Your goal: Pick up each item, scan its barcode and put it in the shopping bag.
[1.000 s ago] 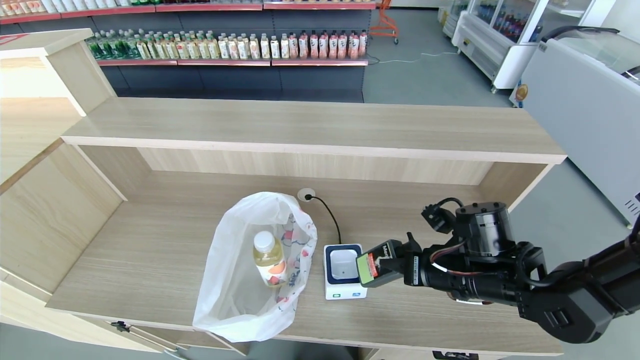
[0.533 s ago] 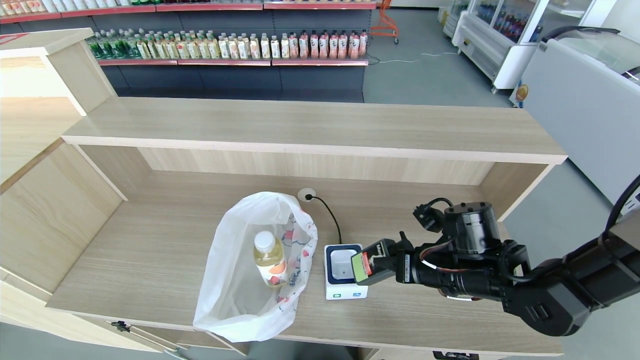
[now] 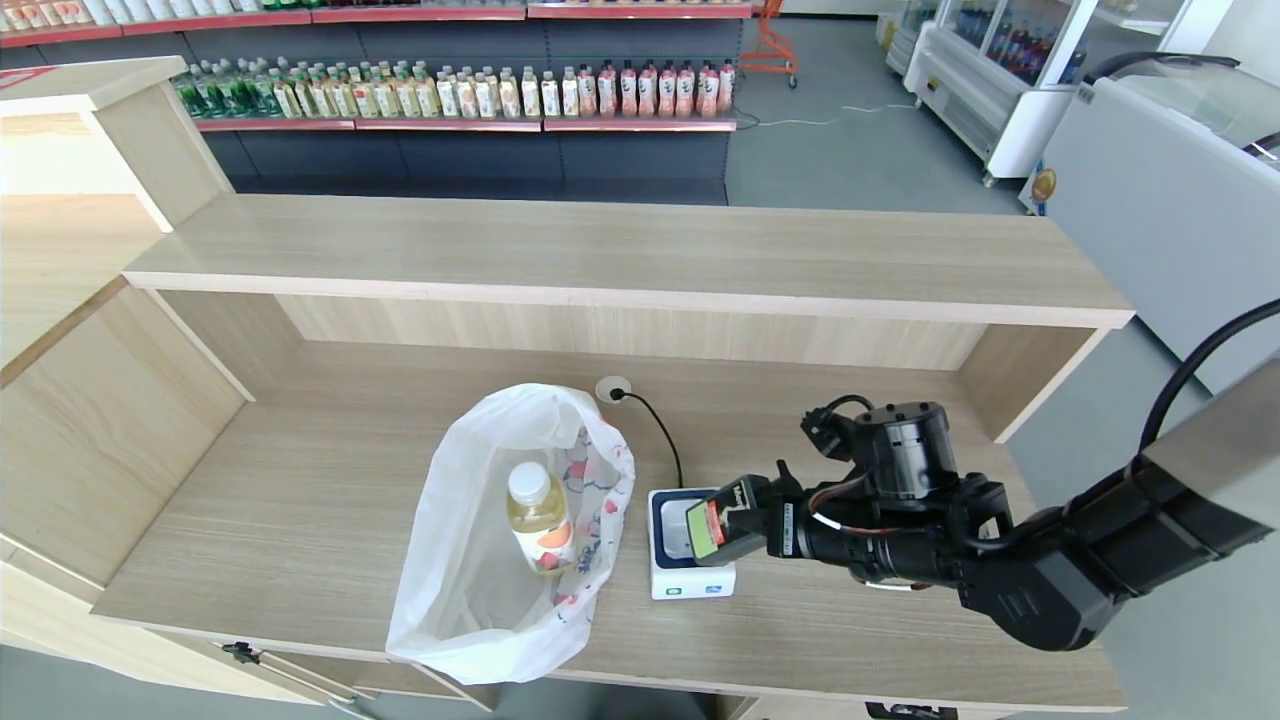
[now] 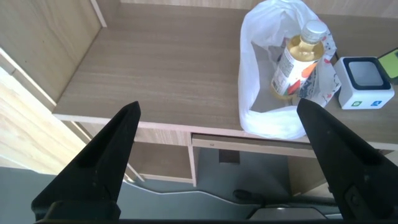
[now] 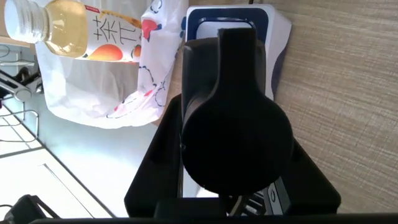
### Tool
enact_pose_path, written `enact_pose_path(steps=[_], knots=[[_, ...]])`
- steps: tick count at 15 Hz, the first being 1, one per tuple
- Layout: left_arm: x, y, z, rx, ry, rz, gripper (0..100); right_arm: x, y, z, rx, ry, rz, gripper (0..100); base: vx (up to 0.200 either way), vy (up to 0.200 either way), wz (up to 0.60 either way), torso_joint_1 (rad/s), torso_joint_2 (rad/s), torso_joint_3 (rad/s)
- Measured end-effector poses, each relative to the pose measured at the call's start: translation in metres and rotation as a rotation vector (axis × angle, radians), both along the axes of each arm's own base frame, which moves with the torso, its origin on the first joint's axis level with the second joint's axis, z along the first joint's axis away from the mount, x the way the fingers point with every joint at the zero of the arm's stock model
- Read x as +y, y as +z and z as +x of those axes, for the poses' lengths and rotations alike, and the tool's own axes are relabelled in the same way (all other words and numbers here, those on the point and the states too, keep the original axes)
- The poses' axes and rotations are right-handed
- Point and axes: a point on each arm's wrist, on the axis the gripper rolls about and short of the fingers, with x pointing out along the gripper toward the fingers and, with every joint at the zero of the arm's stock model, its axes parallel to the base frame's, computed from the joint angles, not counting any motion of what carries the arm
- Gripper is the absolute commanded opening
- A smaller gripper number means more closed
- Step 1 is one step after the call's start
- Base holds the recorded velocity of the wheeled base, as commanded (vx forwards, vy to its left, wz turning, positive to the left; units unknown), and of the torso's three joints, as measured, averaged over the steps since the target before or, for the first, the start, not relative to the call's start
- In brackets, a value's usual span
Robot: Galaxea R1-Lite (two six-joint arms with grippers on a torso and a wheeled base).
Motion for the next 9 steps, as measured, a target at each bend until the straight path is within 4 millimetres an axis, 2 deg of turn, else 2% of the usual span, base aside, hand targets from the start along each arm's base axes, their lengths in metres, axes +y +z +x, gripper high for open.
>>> enact_pose_path(steps=[5, 9], knots=[[0.0, 0.0, 0.0, 0.0, 0.0, 0.001, 100, 0.01, -0.007, 0.007, -0.03, 0.011, 0.023, 0, 0.0, 0.0, 0.0, 0.0, 0.0, 0.0], [0.0, 0.0, 0.0, 0.0, 0.0, 0.001, 100, 0.019, -0.021, 0.01, -0.028, 0.028, 0.023, 0, 0.0, 0.0, 0.0, 0.0, 0.0, 0.0]])
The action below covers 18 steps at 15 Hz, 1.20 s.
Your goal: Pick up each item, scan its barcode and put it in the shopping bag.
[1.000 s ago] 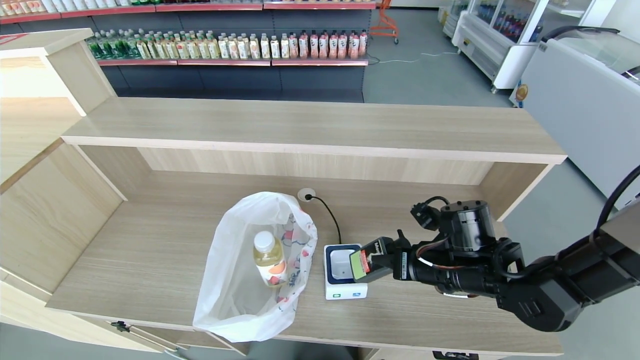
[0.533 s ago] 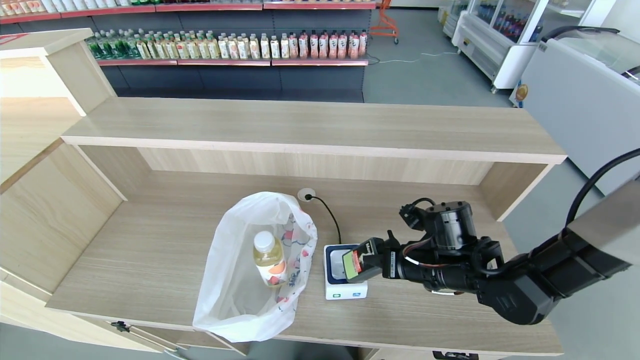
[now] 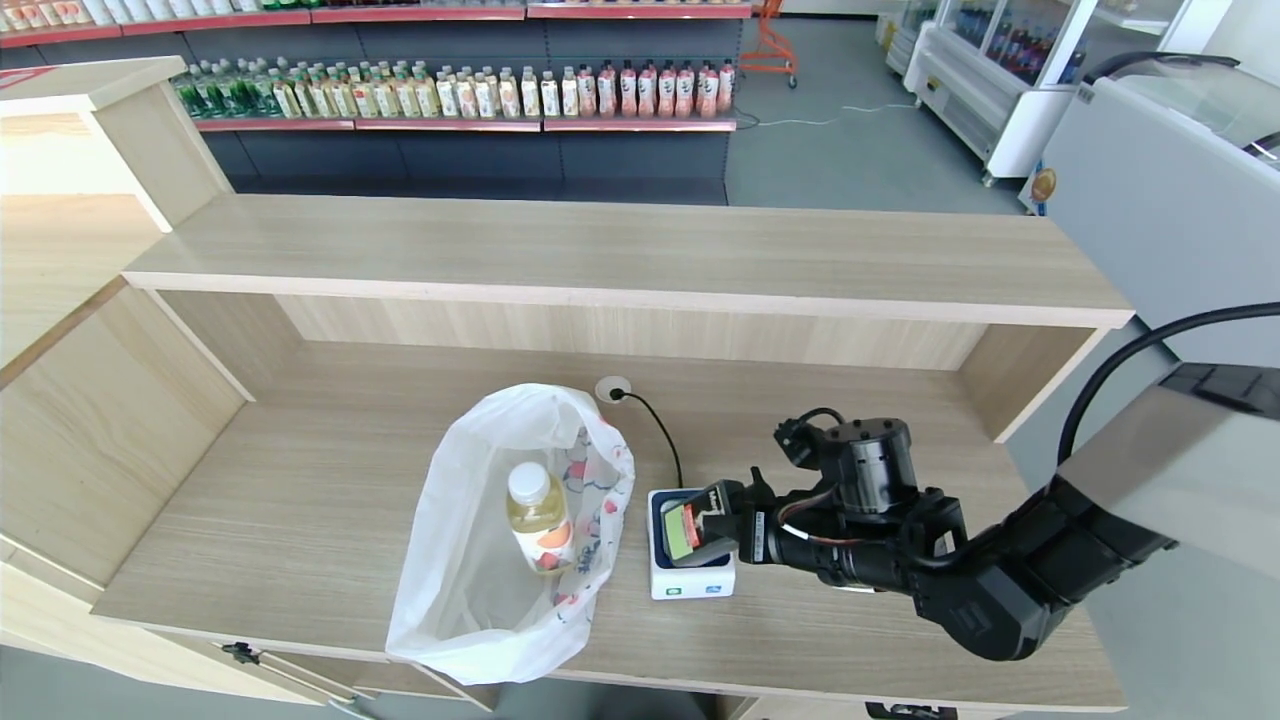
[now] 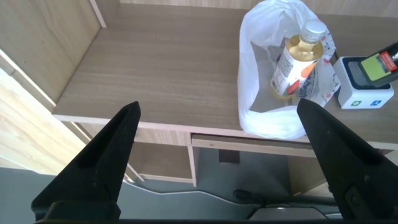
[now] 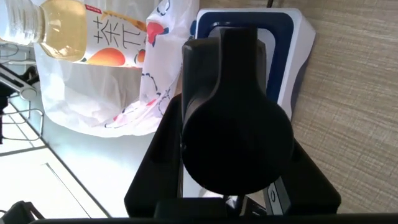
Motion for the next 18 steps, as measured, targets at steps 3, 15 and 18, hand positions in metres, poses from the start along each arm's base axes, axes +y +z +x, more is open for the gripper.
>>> enact_pose_path(steps=[3, 15, 18], knots=[[0.0, 0.0, 0.0, 0.0, 0.0, 0.001, 100, 0.003, -0.006, 0.002, -0.012, 0.003, 0.007, 0, 0.0, 0.0, 0.0, 0.0, 0.0, 0.0], [0.0, 0.0, 0.0, 0.0, 0.0, 0.001, 100, -0.024, 0.054, -0.033, -0.191, 0.026, -0.006, 0, 0.0, 0.0, 0.0, 0.0, 0.0, 0.0], [0.0, 0.0, 0.0, 0.0, 0.0, 0.0, 100, -0.042, 0.065, -0.054, -0.327, -0.059, -0.18, 0, 0.0, 0.067, 0.0, 0.002, 0.0, 0.001]])
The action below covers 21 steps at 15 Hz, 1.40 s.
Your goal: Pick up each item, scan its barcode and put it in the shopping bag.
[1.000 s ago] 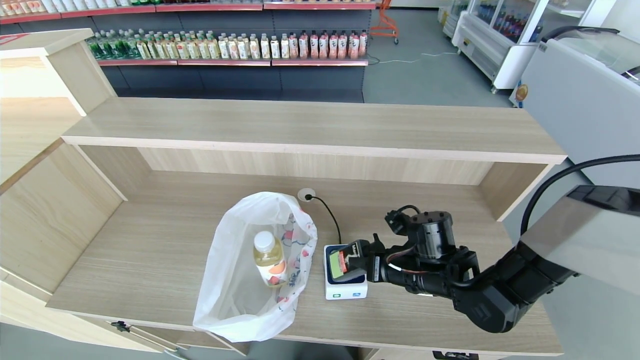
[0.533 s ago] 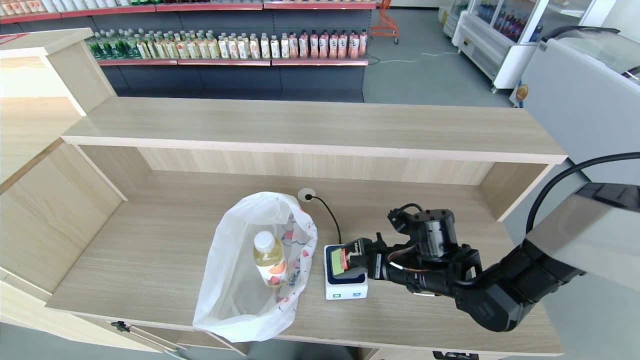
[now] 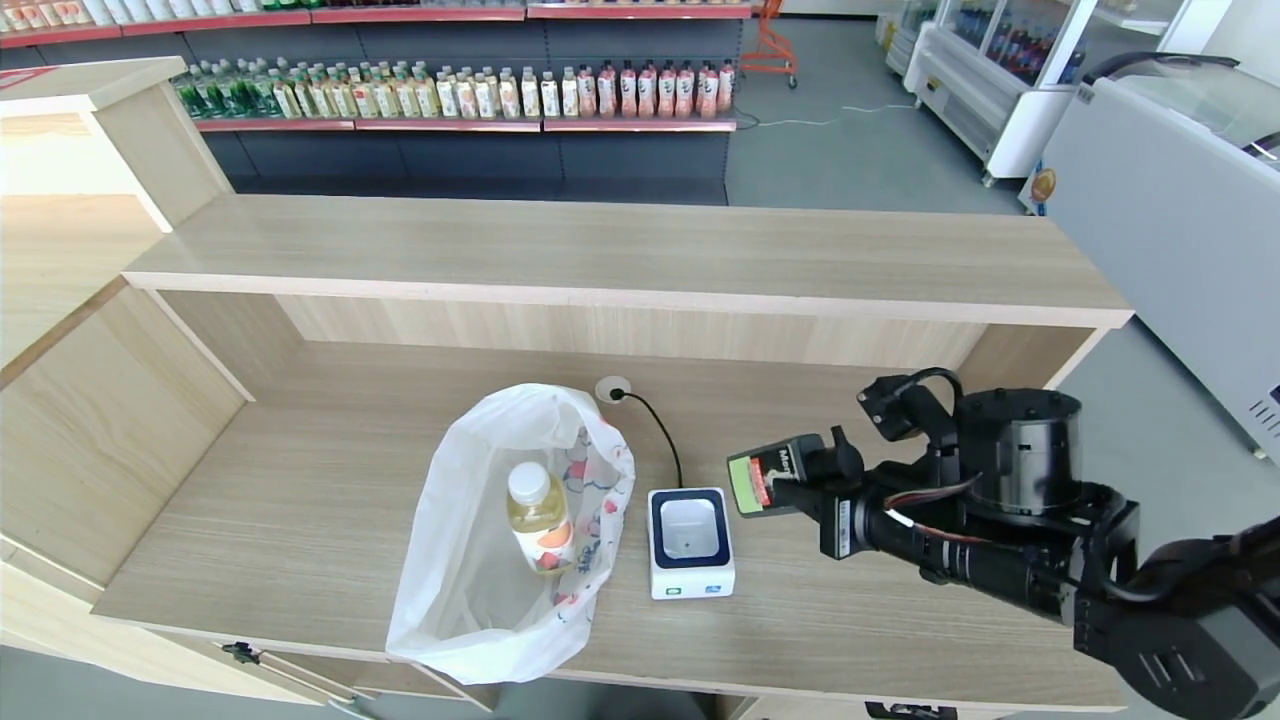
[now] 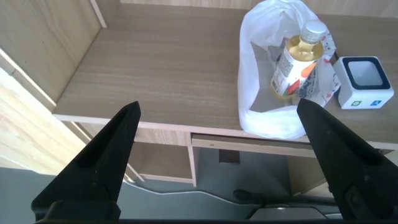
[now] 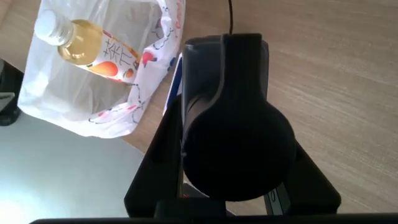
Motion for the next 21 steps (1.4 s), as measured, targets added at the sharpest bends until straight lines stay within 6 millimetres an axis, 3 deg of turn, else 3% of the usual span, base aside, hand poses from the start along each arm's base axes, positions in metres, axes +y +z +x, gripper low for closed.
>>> enact_pose_path(steps=[4, 8, 16, 21], knots=[[0.0, 0.0, 0.0, 0.0, 0.0, 0.0, 100, -0.002, 0.015, -0.01, -0.046, 0.003, 0.015, 0, 0.0, 0.2, 0.0, -0.003, 0.0, 0.002], [0.0, 0.0, 0.0, 0.0, -0.001, 0.0, 100, 0.0, 0.021, -0.005, -0.068, 0.003, 0.027, 0, 0.0, 0.2, 0.0, 0.005, 0.0, 0.0], [0.0, 0.0, 0.0, 0.0, 0.0, -0.001, 100, 0.017, 0.007, 0.056, -0.081, -0.036, 0.0, 0, 0.0, 0.0, 0.0, 0.0, 0.0, 0.0], [0.0, 0.0, 0.0, 0.0, 0.0, -0.002, 100, 0.024, -0.01, 0.066, -0.015, -0.025, 0.038, 0, 0.0, 0.0, 0.0, 0.0, 0.0, 0.0]])
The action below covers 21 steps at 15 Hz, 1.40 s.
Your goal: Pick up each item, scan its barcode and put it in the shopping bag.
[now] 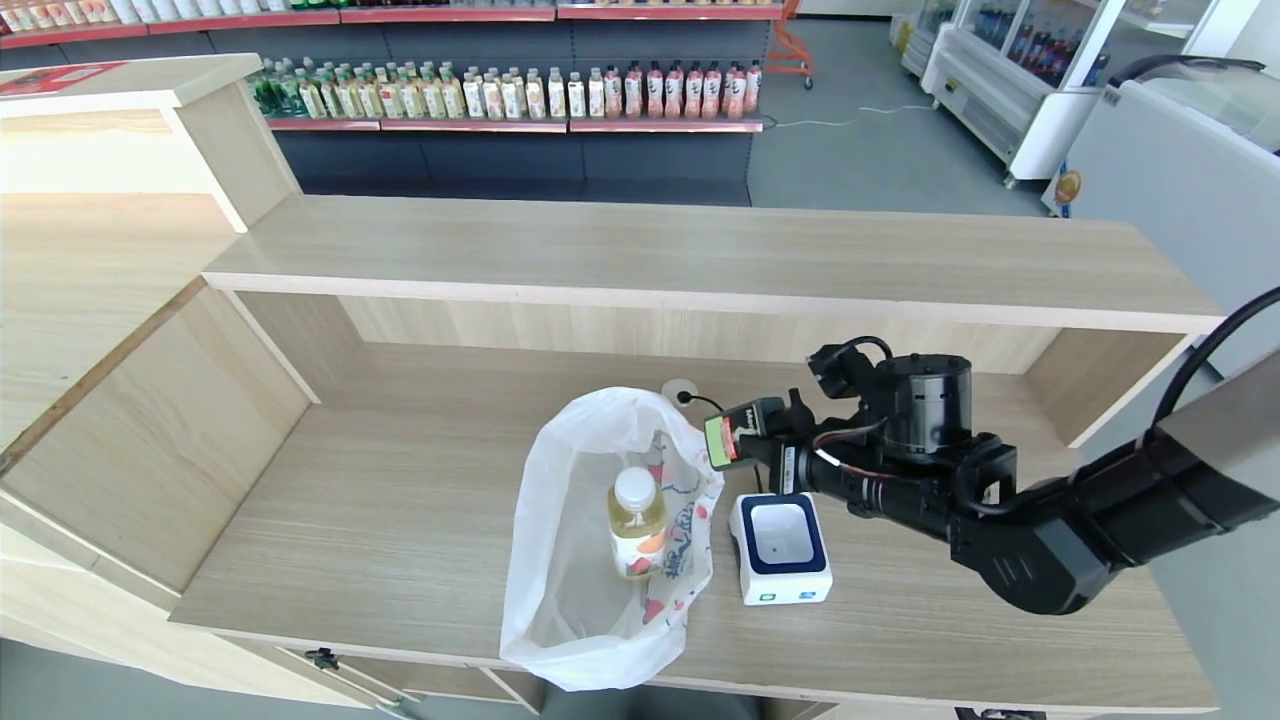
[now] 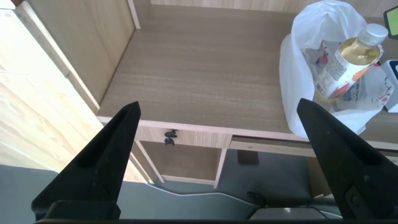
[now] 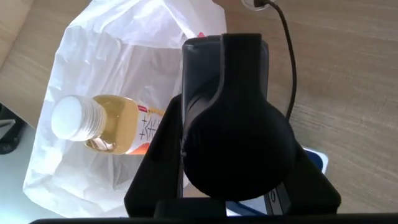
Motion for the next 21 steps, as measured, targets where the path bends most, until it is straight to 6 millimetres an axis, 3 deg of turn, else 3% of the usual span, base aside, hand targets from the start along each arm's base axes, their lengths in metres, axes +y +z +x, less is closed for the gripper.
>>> enact_pose_path(steps=[5, 11, 19, 20, 21], knots=[[0.0, 0.0, 0.0, 0.0, 0.0, 0.001, 100, 0.011, -0.015, 0.014, 0.03, 0.048, 0.013, 0, 0.0, 0.0, 0.0, 0.0, 0.0, 0.0], [0.0, 0.0, 0.0, 0.0, -0.001, 0.0, 100, 0.033, -0.033, 0.051, -0.028, 0.1, -0.027, 0, 0.0, 0.0, 0.0, 0.0, 0.0, 0.0], [0.0, 0.0, 0.0, 0.0, -0.001, 0.001, 100, 0.037, -0.064, 0.041, 0.001, 0.181, -0.149, 0, 0.0, 0.0, 0.0, 0.0, 0.0, 0.0], [0.0, 0.0, 0.0, 0.0, 0.0, 0.0, 100, 0.037, -0.066, 0.041, 0.005, 0.182, -0.155, 100, 0.0, 0.0, 0.0, 0.0, 0.0, 0.0], [0.0, 0.0, 0.0, 0.0, 0.0, 0.001, 100, 0.037, -0.068, 0.041, 0.005, 0.184, -0.157, 100, 0.0, 0.0, 0.0, 0.0, 0.0, 0.0]])
